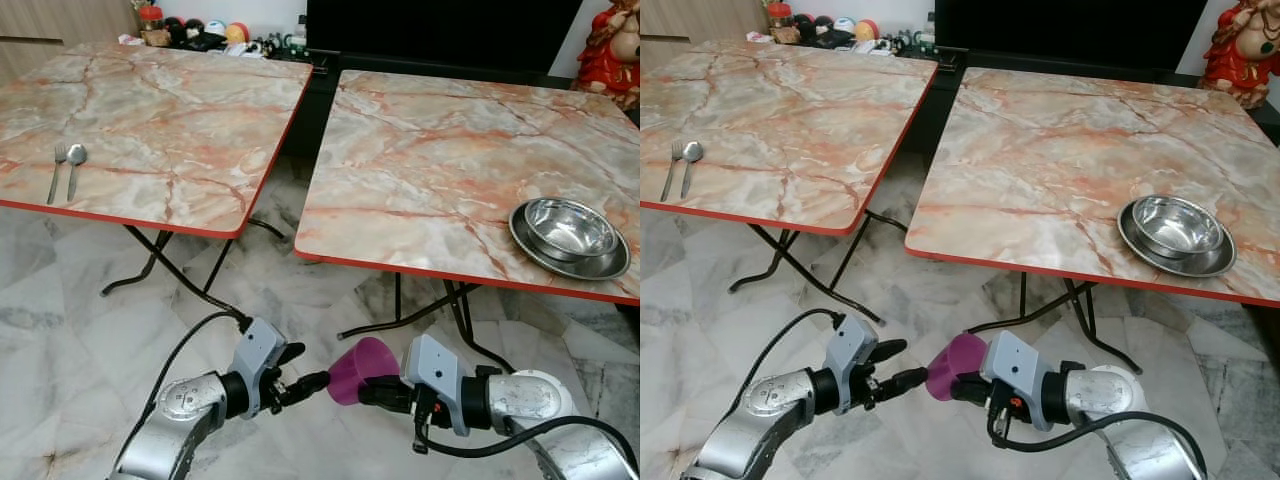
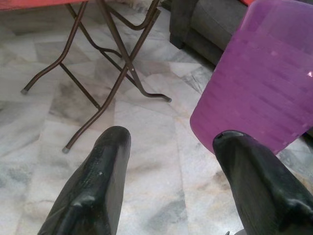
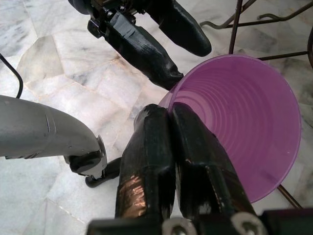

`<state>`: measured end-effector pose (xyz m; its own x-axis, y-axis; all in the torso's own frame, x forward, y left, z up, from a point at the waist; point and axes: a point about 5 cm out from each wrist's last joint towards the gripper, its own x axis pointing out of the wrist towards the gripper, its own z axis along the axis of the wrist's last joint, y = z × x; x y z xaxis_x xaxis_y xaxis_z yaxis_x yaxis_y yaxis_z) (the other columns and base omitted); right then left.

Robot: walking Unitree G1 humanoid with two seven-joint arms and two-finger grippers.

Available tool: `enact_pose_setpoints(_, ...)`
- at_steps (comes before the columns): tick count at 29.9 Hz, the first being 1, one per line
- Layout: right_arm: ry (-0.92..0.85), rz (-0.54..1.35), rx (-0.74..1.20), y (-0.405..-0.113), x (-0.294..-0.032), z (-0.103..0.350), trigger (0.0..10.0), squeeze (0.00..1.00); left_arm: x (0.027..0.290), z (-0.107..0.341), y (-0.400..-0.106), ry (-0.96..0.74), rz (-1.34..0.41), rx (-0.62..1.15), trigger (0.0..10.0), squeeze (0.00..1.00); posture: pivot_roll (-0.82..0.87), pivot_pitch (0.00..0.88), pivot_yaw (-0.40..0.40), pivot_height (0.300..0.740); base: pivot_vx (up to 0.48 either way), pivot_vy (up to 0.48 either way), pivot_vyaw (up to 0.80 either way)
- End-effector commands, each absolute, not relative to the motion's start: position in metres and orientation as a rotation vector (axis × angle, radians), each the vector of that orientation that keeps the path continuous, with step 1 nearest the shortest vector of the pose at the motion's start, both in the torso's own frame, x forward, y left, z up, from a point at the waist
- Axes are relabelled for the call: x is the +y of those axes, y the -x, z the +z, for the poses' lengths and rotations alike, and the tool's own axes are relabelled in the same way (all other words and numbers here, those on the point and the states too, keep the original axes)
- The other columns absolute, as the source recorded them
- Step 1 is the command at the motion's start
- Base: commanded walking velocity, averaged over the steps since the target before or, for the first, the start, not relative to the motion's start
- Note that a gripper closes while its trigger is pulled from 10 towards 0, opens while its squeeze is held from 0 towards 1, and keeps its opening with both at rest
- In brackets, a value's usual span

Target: Setting the table

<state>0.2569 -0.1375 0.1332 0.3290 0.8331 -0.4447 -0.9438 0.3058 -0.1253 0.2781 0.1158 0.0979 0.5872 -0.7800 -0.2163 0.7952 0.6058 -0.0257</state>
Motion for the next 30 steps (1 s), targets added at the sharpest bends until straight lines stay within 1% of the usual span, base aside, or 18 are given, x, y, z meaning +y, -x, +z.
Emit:
enact_pose_setpoints(1, 0.377, 1.273, 0.129, -0.2594, -0.1147, 0.1596, 10.0, 0.0, 0.0889, 0.0921, -0.2659, -0.04, -1.045, 0.238, 10.0, 0.0, -0.04, 0.153, -0.053, 0.74, 0.0, 0.0, 0.0)
enact_pose_setpoints(30, 0.363, 1.25, 0.064, -0.2676, -0.1051, 0.166, 10.0, 0.0, 0.0855, 0.094, -0.2632, -0.024, -1.073, 0.242, 10.0, 0.0, -0.04, 0.154, -0.054, 0.74, 0.0, 0.0, 0.0)
